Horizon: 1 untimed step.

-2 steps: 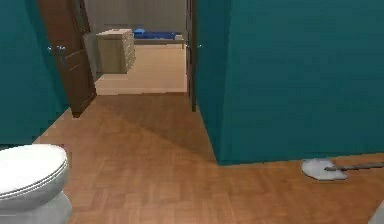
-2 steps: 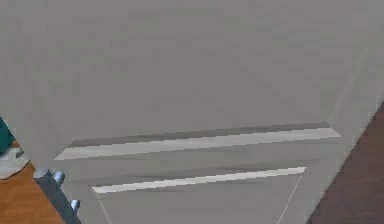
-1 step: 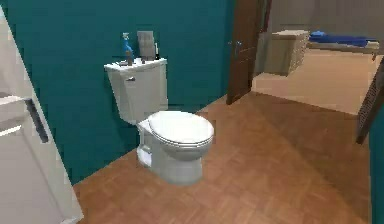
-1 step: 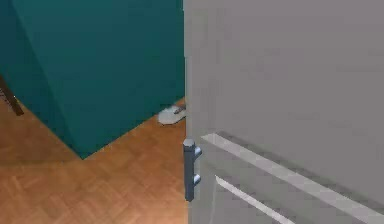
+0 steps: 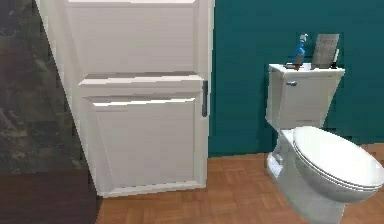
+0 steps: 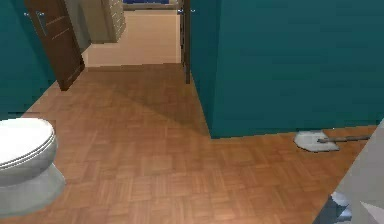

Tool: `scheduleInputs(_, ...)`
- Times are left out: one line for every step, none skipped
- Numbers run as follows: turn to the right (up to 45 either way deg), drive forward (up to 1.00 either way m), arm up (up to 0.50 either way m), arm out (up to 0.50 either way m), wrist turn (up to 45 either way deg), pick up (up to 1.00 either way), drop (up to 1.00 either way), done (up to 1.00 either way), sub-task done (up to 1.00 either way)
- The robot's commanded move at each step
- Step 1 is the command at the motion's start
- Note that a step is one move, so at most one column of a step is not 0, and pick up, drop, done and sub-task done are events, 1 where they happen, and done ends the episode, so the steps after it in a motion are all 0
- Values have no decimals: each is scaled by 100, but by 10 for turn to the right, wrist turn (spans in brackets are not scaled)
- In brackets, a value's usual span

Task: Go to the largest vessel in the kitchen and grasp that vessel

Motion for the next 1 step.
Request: scheduleInputs(-60, 0, 0, 0, 0, 0, 0, 0, 0)
